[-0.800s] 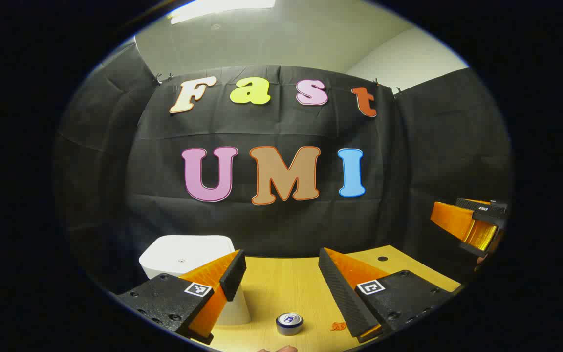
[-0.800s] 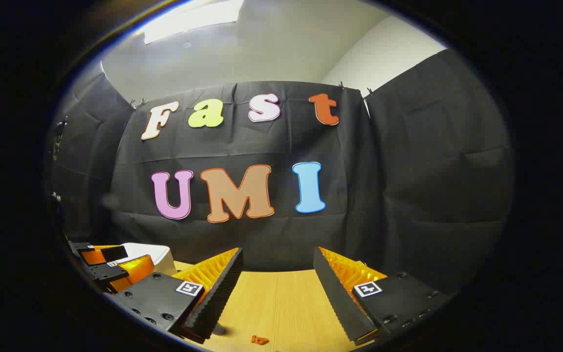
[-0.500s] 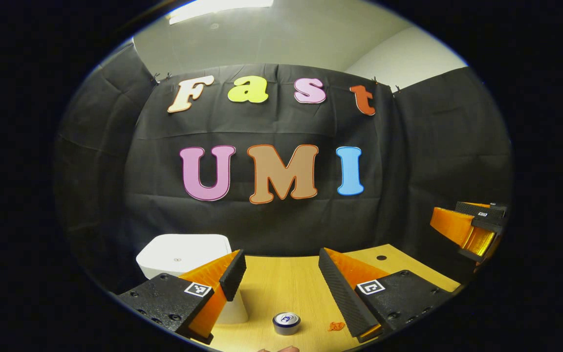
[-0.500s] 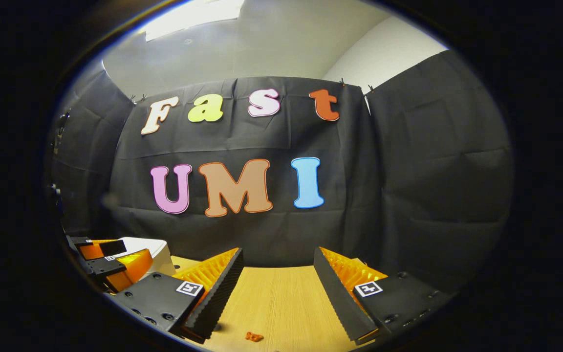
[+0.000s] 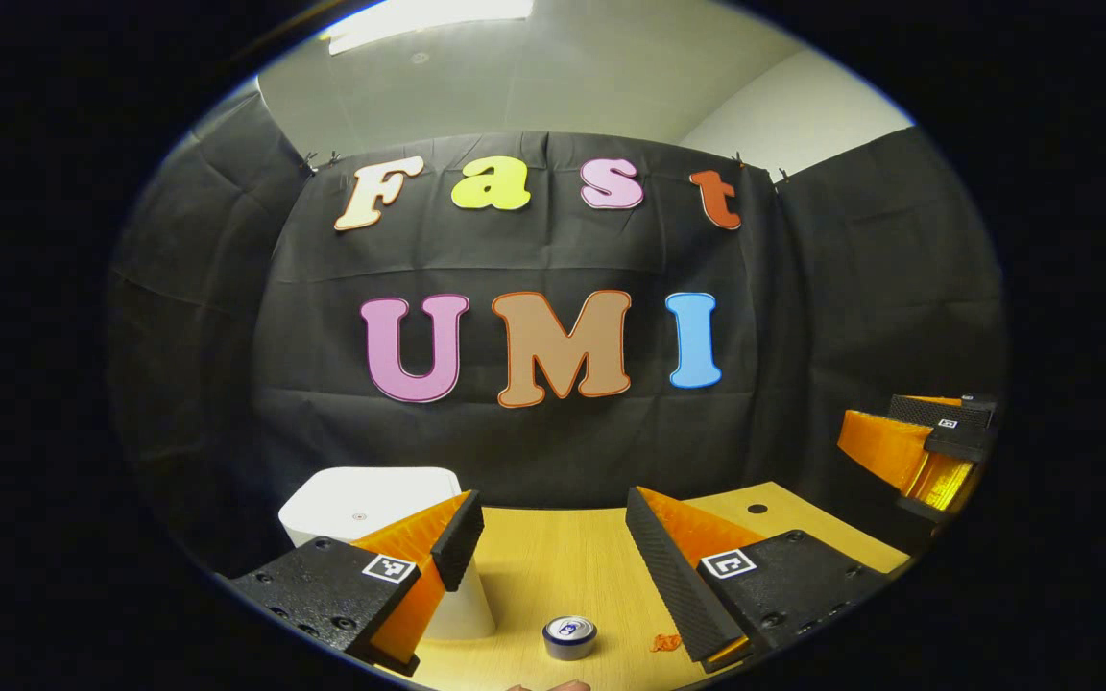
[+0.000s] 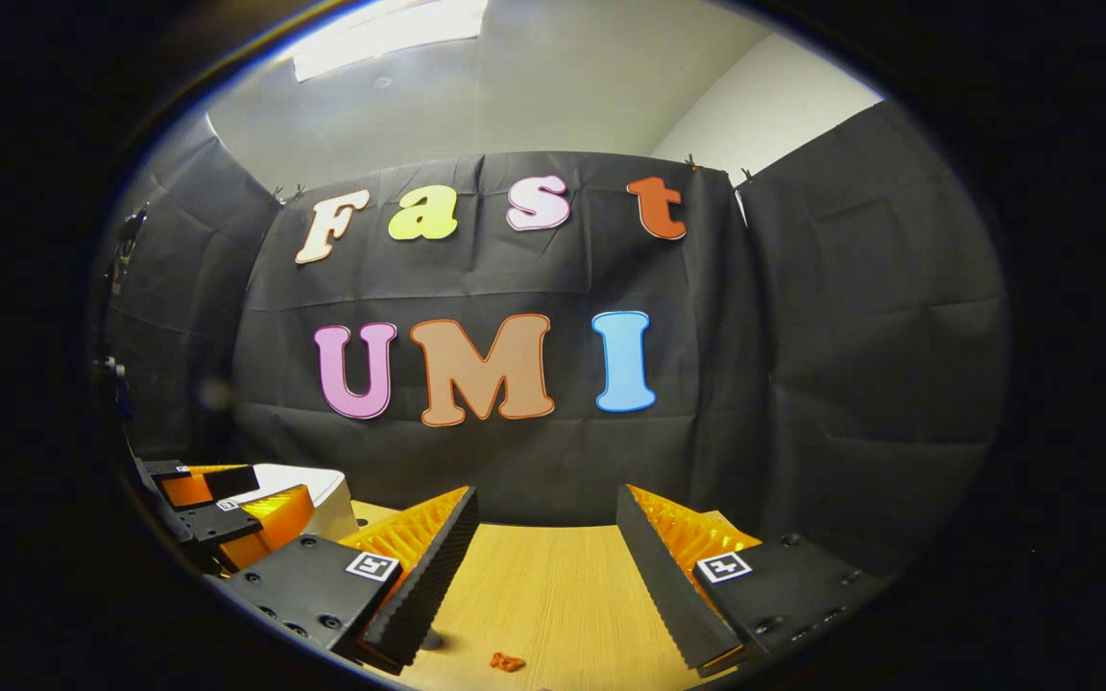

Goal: Press the lid of the desktop garbage bin to open it, pick up the crumpled paper on the desktop and throw it into the bin, then pick up the pop can on the desktop and drop it into the bin, and finally close the garbage bin lid.

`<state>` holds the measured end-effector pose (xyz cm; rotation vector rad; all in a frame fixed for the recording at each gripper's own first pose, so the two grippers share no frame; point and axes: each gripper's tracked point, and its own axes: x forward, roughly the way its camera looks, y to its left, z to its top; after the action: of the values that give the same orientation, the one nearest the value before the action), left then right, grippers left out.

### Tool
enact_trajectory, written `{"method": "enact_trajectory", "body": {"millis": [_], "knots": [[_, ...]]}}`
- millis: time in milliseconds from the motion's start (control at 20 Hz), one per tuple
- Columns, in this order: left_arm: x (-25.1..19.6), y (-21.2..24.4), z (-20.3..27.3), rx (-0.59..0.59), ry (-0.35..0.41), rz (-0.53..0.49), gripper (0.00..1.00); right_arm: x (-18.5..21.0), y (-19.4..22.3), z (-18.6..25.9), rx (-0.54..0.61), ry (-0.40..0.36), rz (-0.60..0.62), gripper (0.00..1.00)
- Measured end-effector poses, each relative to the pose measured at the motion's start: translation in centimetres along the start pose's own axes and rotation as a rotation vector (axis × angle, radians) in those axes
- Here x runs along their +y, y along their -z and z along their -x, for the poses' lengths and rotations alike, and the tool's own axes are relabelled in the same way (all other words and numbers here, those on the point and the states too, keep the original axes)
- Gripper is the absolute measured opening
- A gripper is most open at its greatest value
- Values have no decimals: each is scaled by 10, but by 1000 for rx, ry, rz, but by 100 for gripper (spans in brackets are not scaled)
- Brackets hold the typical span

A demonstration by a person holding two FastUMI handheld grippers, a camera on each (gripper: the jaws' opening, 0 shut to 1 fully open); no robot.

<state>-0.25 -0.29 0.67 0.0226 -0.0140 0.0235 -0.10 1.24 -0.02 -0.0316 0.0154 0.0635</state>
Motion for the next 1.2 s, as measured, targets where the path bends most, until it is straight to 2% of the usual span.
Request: {"method": "enact_trajectory", "body": {"millis": [350, 400, 550, 600, 1200], "knots": [[0, -4, 1, -9, -1, -11, 92, -6, -3, 0, -9, 17, -14, 96], [-1, -5, 1, -11, 0, -12, 96, -7, -4, 0, -10, 20, -15, 96], [-3, -6, -1, -15, 4, -13, 96, -11, -4, 0, -10, 31, -16, 96], [-3, -5, -1, -15, 5, -13, 92, -11, -3, 0, -9, 34, -17, 96], [-5, -7, -8, -24, 2, -18, 92, -18, 0, -6, 2, 43, -14, 96]]}}
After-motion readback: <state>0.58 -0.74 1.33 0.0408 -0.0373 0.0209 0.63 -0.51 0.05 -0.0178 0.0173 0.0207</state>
